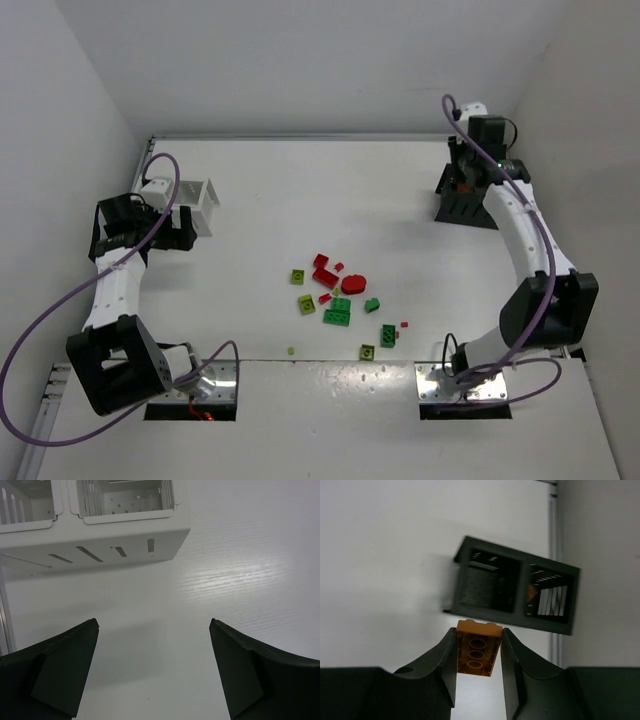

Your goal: Sort the legos into containers by color

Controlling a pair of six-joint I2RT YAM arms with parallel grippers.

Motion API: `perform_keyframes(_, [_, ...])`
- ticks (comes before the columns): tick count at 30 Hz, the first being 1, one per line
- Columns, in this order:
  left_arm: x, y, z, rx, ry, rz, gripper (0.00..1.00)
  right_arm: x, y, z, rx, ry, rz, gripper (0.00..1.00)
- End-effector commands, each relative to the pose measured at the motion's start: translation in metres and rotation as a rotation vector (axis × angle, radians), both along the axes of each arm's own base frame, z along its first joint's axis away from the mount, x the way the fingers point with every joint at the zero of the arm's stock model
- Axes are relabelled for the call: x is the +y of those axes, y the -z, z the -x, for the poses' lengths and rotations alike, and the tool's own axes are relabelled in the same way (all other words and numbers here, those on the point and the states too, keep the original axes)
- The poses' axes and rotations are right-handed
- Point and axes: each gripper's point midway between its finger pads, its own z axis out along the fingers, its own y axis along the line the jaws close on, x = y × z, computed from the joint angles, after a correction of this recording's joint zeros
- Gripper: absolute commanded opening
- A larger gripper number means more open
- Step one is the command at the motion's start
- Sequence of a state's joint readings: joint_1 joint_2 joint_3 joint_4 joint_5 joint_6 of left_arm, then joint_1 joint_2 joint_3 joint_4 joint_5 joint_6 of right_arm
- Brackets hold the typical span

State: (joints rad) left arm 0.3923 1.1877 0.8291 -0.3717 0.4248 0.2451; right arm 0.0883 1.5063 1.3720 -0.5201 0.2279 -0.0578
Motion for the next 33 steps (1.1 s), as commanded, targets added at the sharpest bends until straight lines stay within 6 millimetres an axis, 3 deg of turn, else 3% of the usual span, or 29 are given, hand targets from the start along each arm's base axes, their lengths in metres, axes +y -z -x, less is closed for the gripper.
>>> perform_keyframes(1, [-0.004,-0.013,-0.01,-0.06,0.024,0.01,1.0,-0.051,-0.026,-0.034,-0.133,0.149,0.059,0.0])
perform_keyframes(2, [-0.005,-0.01,-0.008,-0.052,0.024,0.013,1.0,-0.072,-0.026,-0.037,-0.139,0.188,0.051,0.0])
perform_keyframes(3, [-0.006,-0.01,-0.008,-0.054,0.032,0.02,1.0,-0.084,-0.019,-0.041,-0.122,0.212,0.054,0.0])
perform_keyframes(6, [-0.009,-0.007,-0.007,-0.05,0.045,0.023,1.0,-0.116,-0.02,-0.049,-0.147,0.265,0.044,0.0])
perform_keyframes(13, [-0.012,-0.009,-0.006,-0.076,0.066,0.017,1.0,-0.147,0.007,-0.063,-0.114,0.32,0.012,0.0])
perform_keyframes(18, [-0.011,-0.009,-0.006,-0.079,0.078,0.0,1.0,-0.154,0.017,-0.072,-0.128,0.33,0.013,0.01])
perform_keyframes(20, [-0.015,-0.009,-0.005,-0.081,0.111,0.004,1.0,-0.161,0.035,-0.072,-0.091,0.348,0.018,0.14])
perform_keyframes(22, [-0.021,-0.006,-0.001,-0.07,0.164,0.001,1.0,-0.166,0.039,-0.073,-0.087,0.357,0.018,0.26])
perform_keyframes(24, [-0.029,-0.005,0.005,-0.06,0.235,-0.008,1.0,-0.162,0.04,-0.075,-0.088,0.335,0.002,0.5])
perform_keyframes(25, [-0.031,-0.003,0.008,-0.053,0.257,-0.011,1.0,-0.162,0.045,-0.076,-0.079,0.335,0.001,0.55])
perform_keyframes(30, [-0.047,0.001,0.015,-0.025,0.381,-0.071,1.0,-0.158,0.055,-0.074,-0.047,0.326,-0.02,0.62])
perform_keyframes(33, [-0.067,-0.005,0.019,-0.03,0.521,-0.116,1.0,-0.143,0.042,-0.058,-0.033,0.258,-0.039,0.63])
